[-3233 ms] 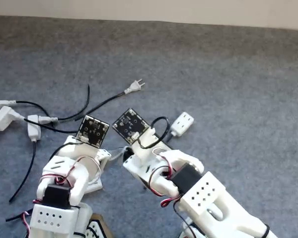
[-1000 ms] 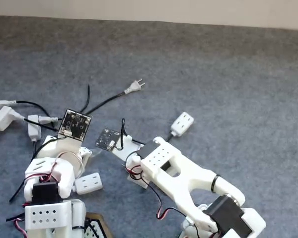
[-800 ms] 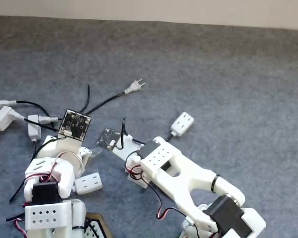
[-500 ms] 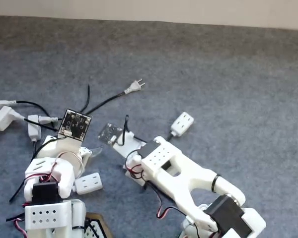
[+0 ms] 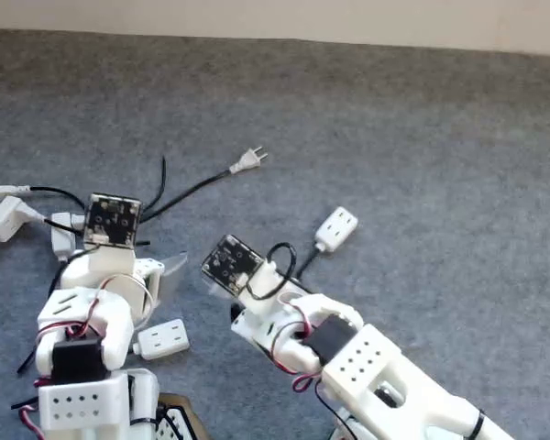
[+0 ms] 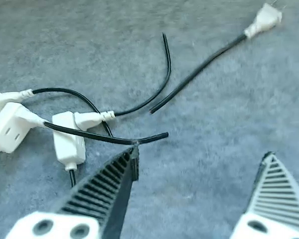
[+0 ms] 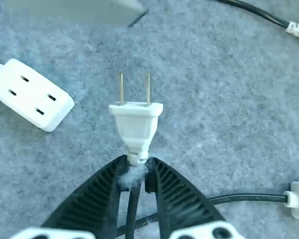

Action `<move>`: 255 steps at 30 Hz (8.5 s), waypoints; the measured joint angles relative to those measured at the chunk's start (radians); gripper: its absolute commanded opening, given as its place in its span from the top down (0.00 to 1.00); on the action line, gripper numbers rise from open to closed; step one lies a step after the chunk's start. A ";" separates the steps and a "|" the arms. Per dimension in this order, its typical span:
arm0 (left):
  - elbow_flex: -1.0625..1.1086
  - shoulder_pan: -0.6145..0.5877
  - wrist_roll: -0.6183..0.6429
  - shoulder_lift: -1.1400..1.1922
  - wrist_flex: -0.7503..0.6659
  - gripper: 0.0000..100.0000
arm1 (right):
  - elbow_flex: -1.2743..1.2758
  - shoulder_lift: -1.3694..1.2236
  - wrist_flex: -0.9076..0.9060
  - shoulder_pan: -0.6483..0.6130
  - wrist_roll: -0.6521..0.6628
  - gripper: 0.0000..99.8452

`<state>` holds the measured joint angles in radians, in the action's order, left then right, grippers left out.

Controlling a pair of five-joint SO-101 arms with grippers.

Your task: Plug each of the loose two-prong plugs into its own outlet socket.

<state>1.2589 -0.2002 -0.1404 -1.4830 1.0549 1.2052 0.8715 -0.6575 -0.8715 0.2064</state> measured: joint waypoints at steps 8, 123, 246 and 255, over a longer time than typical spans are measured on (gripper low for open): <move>-0.066 0.206 0.018 0.000 0.110 0.63 | 0.008 0.023 -0.002 -0.052 -0.012 1.00; -2.036 -1.138 -0.678 2.303 0.296 0.63 | -0.976 -0.818 -0.569 -0.288 0.961 1.00; -1.062 -0.333 -0.427 1.364 0.284 0.63 | -0.624 -0.922 -0.284 -0.020 0.141 0.94; -1.030 -0.333 -0.427 1.364 0.282 0.63 | -0.680 -0.924 -0.284 -0.020 0.086 1.00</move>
<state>0.2294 -0.5332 -0.5669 -0.1189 1.3372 0.5255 -0.0522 -0.9413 -0.8915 0.2923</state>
